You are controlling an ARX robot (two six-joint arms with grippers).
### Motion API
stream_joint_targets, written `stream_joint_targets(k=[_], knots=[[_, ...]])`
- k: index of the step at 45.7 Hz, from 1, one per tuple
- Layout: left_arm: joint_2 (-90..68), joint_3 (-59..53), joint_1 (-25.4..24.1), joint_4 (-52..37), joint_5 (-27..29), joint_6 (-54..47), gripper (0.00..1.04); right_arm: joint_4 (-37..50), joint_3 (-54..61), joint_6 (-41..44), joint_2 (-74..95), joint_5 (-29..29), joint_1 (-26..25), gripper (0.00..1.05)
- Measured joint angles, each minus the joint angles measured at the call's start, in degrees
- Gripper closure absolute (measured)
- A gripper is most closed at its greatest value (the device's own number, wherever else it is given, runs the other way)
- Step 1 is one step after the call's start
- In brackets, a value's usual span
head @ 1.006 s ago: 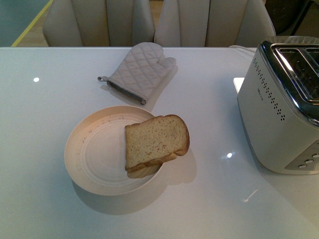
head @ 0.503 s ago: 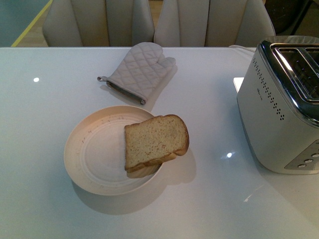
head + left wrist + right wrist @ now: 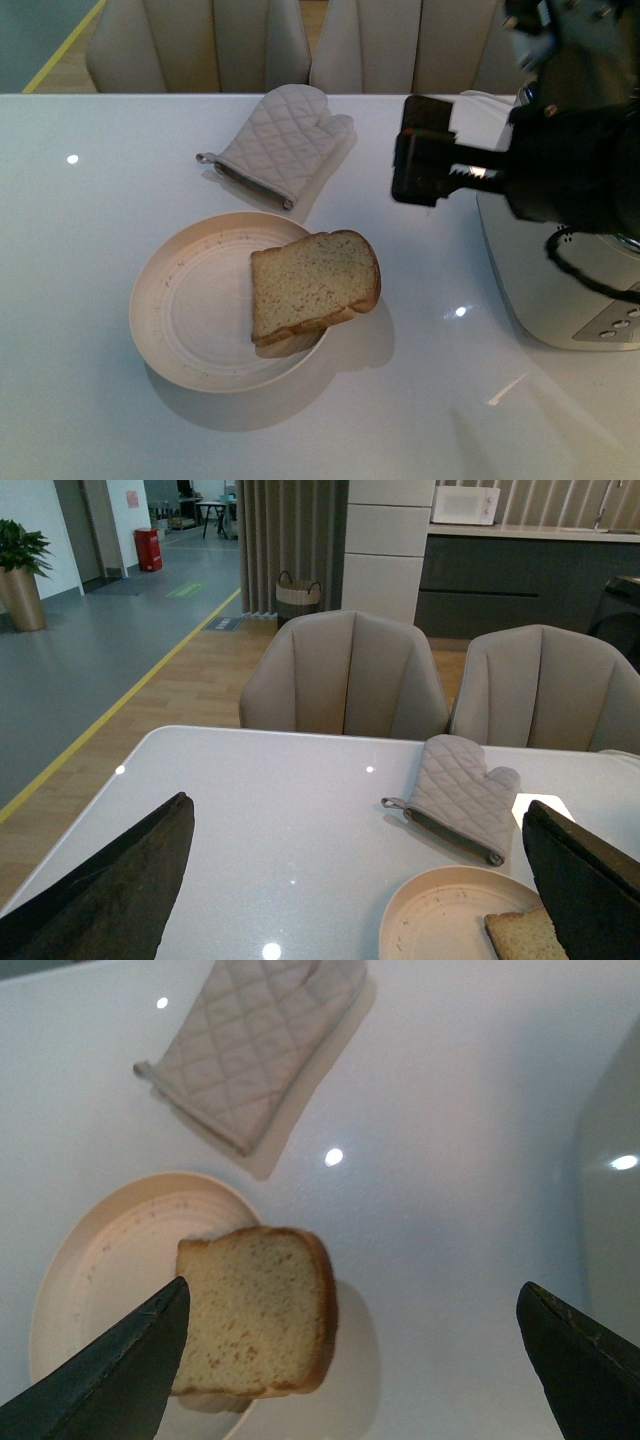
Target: Put bread into toaster
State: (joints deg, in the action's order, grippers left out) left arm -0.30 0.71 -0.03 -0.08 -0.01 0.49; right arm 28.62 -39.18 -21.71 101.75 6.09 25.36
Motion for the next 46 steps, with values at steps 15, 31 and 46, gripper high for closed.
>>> stream_joint_targets(k=[15,31,46], knots=[[0.00,0.00,0.00,0.00,0.02,0.00,0.07,3.17,-6.27,-9.07,16.46,-7.93,0.46,0.09],[0.00,0.00,0.00,0.00,0.02,0.00,0.07,4.83,-12.15,-18.05,26.38,-13.70,0.13,0.09],[0.00,0.00,0.00,0.00,0.02,0.00,0.07,5.33,-13.07,-25.75,28.15,-16.61,1.11,0.10]])
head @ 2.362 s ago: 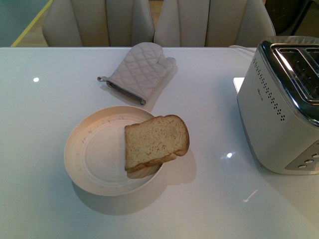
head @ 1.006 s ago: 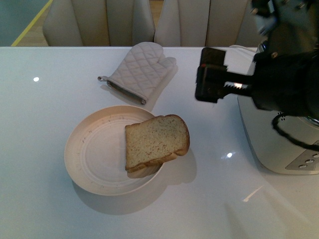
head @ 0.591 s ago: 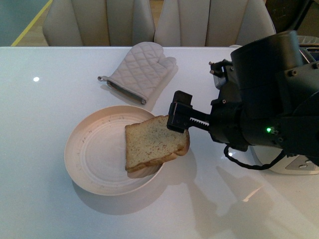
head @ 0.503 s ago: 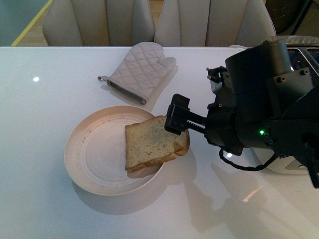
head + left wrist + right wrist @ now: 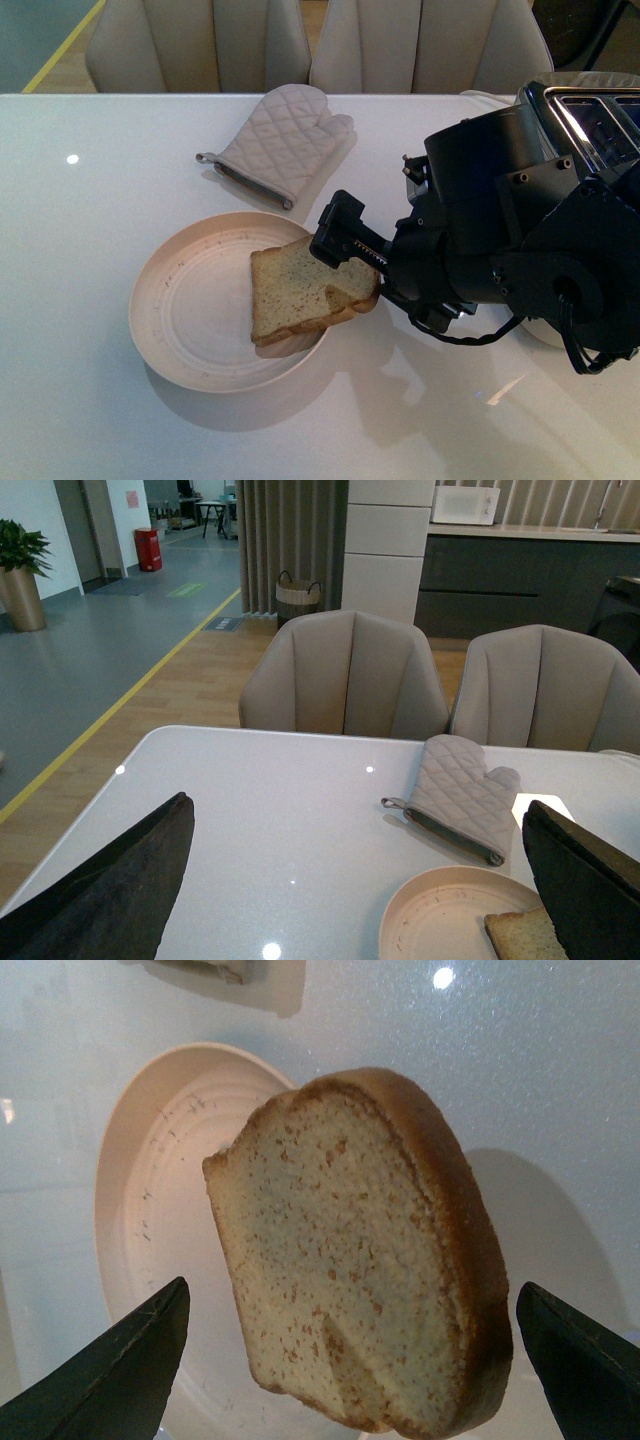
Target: Put bread into toaster
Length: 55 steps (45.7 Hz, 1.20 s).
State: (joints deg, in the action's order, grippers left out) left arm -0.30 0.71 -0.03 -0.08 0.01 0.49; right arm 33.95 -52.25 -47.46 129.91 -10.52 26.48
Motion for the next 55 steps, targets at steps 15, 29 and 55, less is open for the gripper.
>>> stream_joint_targets(k=[15,29,55], knots=[[0.00,0.00,0.00,0.00,0.00,0.00,0.07,-0.33,0.00,-3.89,1.01,-0.87,0.24,0.53],[0.00,0.00,0.00,0.00,0.00,0.00,0.07,2.16,1.99,-5.09,-2.23,-0.44,-0.79,0.92],[0.00,0.00,0.00,0.00,-0.02,0.00,0.07,-14.95,3.13,23.50,-44.11,18.60,-14.62,1.02]])
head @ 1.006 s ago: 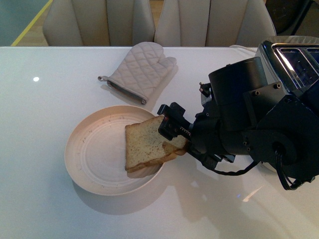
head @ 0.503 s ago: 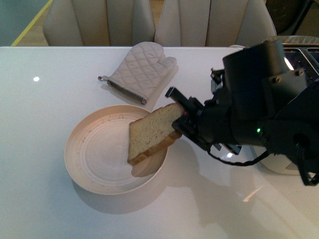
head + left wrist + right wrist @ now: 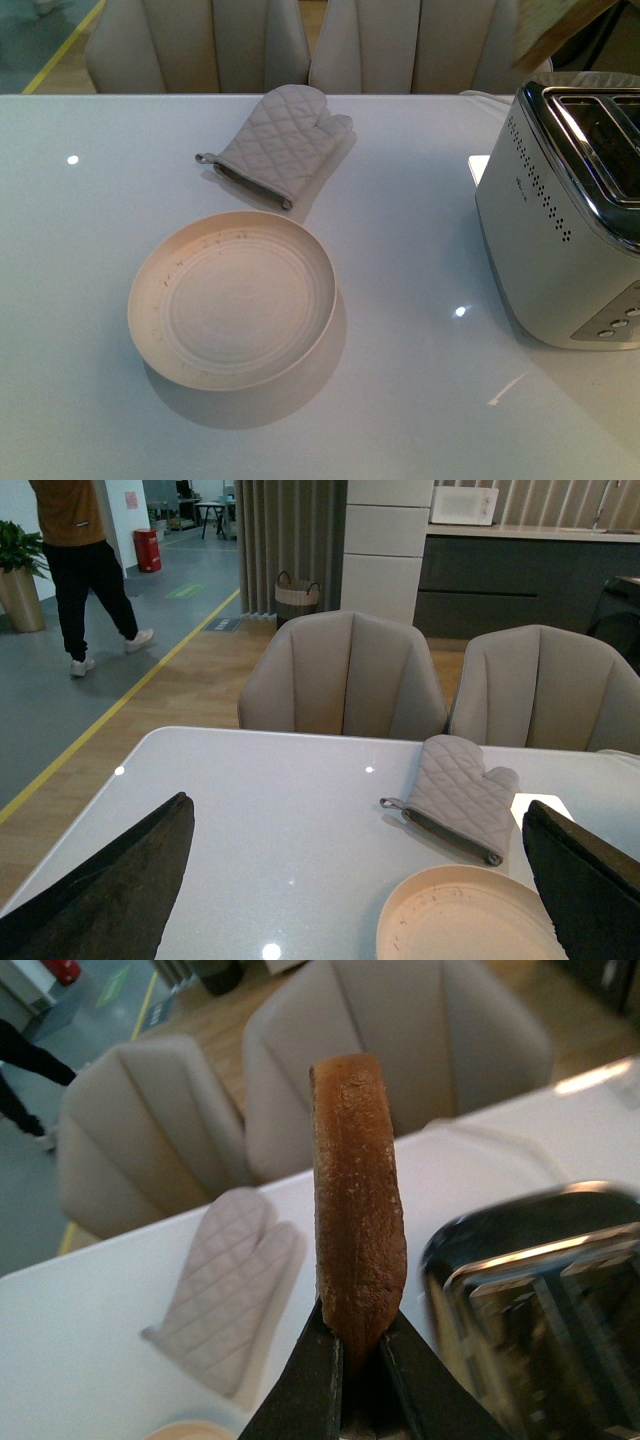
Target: Put bread into toaster
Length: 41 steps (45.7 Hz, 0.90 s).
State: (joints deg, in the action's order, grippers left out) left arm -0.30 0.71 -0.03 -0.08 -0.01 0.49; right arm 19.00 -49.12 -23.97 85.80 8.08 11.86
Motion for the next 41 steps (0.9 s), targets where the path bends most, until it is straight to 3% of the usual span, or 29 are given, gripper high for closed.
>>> stream_joint_targets(k=[6,16,41], knots=[[0.00,0.00,0.00,0.00,0.02,0.00,0.07,-4.63,-1.25,11.23,-3.98,2.03,-2.69,1.02],[0.00,0.00,0.00,0.00,0.02,0.00,0.07,-7.23,-0.79,18.47,-3.52,5.64,-3.85,1.02],[0.00,0.00,0.00,0.00,0.02,0.00,0.07,-13.62,1.81,20.26,3.91,9.20,-2.75,1.02]])
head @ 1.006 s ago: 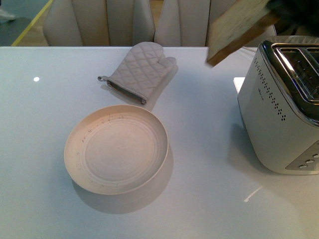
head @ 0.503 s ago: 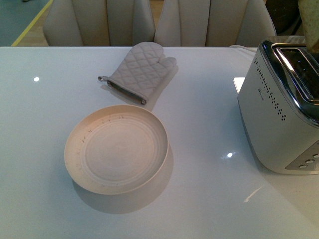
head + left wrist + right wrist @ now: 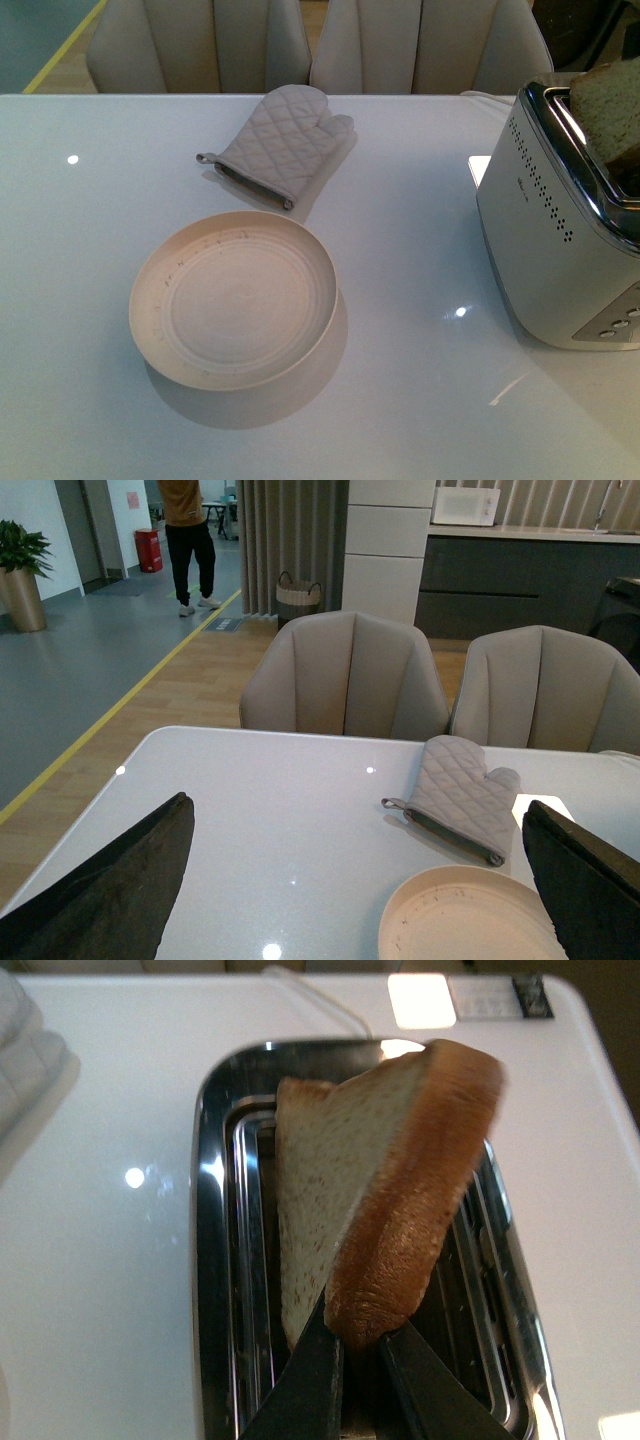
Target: Put bread into toaster
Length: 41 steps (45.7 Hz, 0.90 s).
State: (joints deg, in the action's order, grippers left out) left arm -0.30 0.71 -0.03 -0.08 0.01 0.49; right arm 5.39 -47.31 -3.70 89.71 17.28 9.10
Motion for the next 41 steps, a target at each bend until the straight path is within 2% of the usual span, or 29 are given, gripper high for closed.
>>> stream_joint_targets(k=[8,10,15,16,20,24,35,41], knots=[[0.00,0.00,0.00,0.02,0.00,0.00,0.07,-1.29,0.20,-1.60,3.32,0.42,0.15,1.02],[0.00,0.00,0.00,0.02,0.00,0.00,0.07,-0.96,0.46,-1.86,3.52,0.31,0.13,0.97],[0.00,0.00,0.00,0.00,0.00,0.02,0.07,0.98,1.81,-3.17,3.34,-1.07,-0.02,0.77],[0.00,0.00,0.00,0.02,0.00,0.00,0.07,0.98,2.01,-3.58,3.32,-1.07,-0.02,0.77],[0.00,0.00,0.00,0.02,0.00,0.00,0.07,0.28,2.62,-3.89,3.26,-1.84,-0.31,0.93],[0.00,0.00,0.00,0.00,0.00,0.00,0.07,-1.79,2.69,-4.00,3.21,-2.12,-0.61,1.02],[0.00,0.00,0.00,0.02,0.00,0.00,0.07,-8.07,0.55,-2.84,0.04,-4.02,-2.40,1.02],[0.00,0.00,0.00,0.02,0.00,0.00,0.07,-12.92,-2.75,-1.79,-1.86,-8.13,-3.54,1.02]])
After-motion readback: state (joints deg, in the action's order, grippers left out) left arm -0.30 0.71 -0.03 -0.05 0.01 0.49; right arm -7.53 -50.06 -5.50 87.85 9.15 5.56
